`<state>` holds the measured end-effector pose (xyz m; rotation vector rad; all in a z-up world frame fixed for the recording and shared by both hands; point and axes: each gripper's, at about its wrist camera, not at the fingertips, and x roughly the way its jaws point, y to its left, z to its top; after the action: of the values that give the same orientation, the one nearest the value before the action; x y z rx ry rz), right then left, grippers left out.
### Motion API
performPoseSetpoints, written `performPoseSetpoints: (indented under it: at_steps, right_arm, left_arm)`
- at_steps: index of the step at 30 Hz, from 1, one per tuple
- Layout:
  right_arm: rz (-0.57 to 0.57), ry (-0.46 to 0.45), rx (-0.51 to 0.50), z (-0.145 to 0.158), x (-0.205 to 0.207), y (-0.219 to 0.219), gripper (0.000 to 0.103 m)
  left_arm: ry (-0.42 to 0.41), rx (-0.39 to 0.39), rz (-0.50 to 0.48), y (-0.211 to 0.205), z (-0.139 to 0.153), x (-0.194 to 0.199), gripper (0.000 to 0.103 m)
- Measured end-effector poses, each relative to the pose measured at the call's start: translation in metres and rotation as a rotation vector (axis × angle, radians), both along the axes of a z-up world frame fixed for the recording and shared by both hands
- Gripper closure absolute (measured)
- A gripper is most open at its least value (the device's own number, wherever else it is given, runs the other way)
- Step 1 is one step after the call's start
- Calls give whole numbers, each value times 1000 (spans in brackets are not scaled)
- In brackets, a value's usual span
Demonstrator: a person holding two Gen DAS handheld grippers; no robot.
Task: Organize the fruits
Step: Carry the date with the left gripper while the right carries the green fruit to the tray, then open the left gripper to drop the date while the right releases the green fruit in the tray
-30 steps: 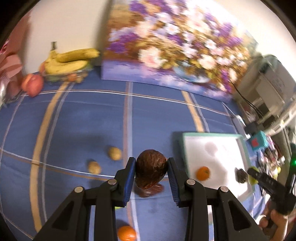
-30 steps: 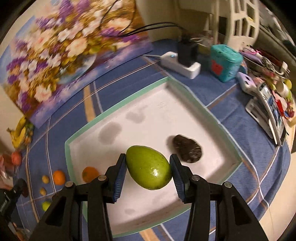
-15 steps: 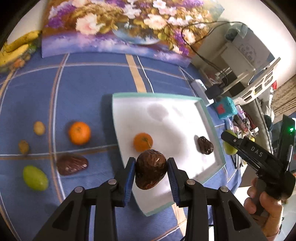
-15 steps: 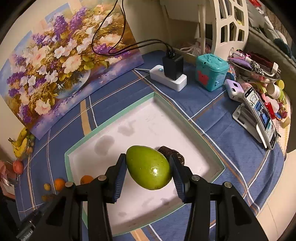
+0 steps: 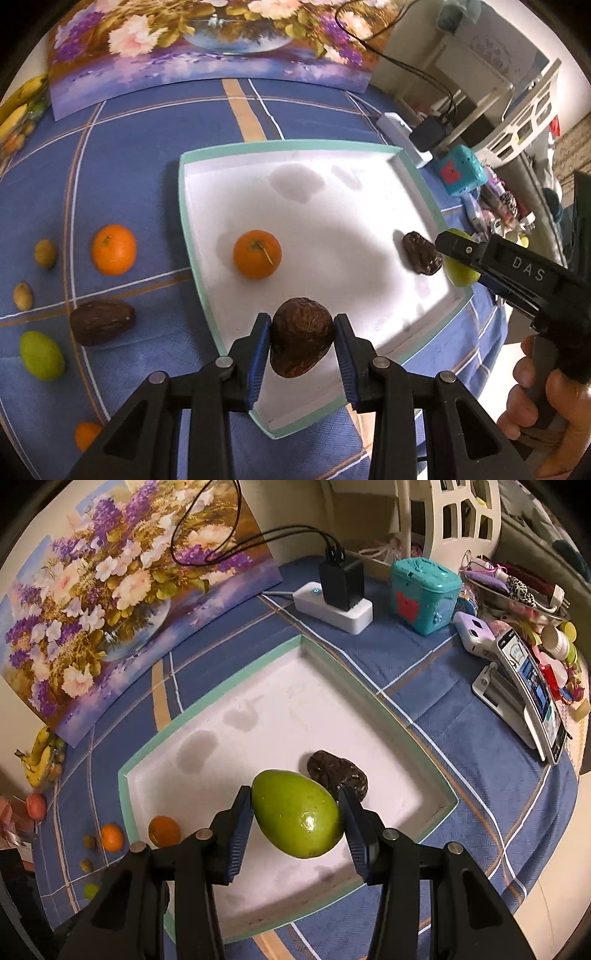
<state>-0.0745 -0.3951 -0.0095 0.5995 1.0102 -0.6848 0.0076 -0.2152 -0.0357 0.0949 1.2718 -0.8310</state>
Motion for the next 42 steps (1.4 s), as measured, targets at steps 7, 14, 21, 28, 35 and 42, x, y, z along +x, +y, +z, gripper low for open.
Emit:
performPoseSetpoints:
  at_steps: [7,14,21,28,35,42]
  right_arm:
    - [25,50,59,-24,6,0,54]
    - [38,114,86,-47,11,2,54]
    - [43,162,62,-57,14,3,54]
    - [47,169,55,-60,16,3,54]
    - [56,170,54,-60,16,3,54]
    - [59,162,42,-55,14,3,49]
  left_arm:
    - [19,53,0,-5,-20,2,66]
    - [11,81,-2,-8,-27,2,66]
    - [-24,112,-11,-17,-32,-1,66]
    - [-49,137,-29,-22,-35,-6,66]
    - [-63,151,-34,-26,-34,-8,65]
    - [-85,154,-37,-27,-27,-12,53]
